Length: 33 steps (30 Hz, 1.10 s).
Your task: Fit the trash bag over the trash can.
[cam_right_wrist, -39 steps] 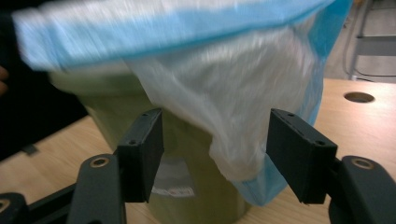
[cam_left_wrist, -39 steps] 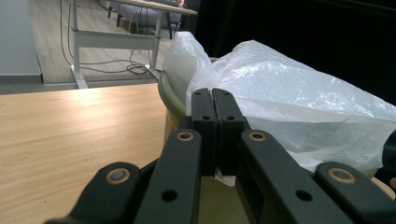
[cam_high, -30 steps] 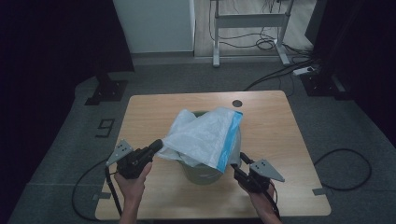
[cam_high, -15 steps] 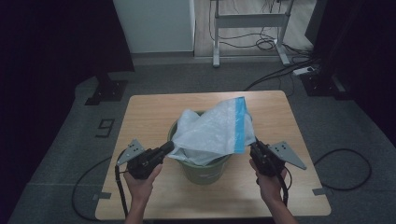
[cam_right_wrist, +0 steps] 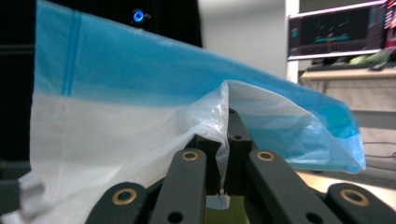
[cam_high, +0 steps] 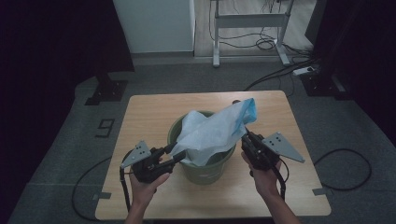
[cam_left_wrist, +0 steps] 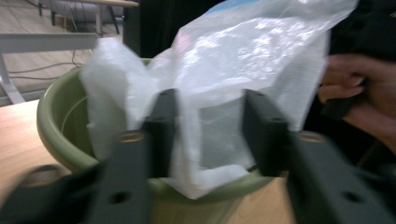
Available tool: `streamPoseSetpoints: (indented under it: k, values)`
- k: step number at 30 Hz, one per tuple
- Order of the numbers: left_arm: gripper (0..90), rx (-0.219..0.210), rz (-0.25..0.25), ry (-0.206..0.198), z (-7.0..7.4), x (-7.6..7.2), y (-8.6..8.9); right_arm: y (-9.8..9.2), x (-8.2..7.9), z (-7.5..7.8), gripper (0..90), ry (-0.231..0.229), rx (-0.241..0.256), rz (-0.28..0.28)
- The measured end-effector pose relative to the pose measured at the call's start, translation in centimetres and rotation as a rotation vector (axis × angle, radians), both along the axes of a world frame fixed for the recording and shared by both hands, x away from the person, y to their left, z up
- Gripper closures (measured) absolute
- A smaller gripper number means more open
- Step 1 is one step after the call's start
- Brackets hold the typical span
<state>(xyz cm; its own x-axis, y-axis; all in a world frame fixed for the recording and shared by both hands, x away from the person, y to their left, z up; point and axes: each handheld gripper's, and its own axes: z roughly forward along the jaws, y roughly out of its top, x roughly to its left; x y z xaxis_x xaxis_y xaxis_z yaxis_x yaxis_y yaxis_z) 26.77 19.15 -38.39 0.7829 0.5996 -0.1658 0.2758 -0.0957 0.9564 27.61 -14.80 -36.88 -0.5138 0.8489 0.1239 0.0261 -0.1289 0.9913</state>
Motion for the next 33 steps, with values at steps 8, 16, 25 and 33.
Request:
streamPoseSetpoints:
  k: [8, 16, 25, 33]
  values:
    - [34.1, 0.033, 0.010, -0.024, 1.7, 0.2, 0.1, 0.4, 0.6, -0.3, 86.9, 0.012, -0.018, 0.017]
    - [40.8, 0.124, 0.016, -0.020, 1.5, 1.8, -1.5, 0.9, 0.7, -0.3, 86.9, 0.006, -0.024, 0.038]
    - [83.3, 0.176, -0.001, 0.005, 0.7, 2.5, -1.7, 1.3, 0.9, 0.0, 86.4, 0.006, -0.015, 0.049]
    - [82.0, 0.149, -0.047, 0.014, 0.9, 2.0, -1.4, 2.3, 1.0, 0.8, 85.1, -0.016, -0.014, 0.073]
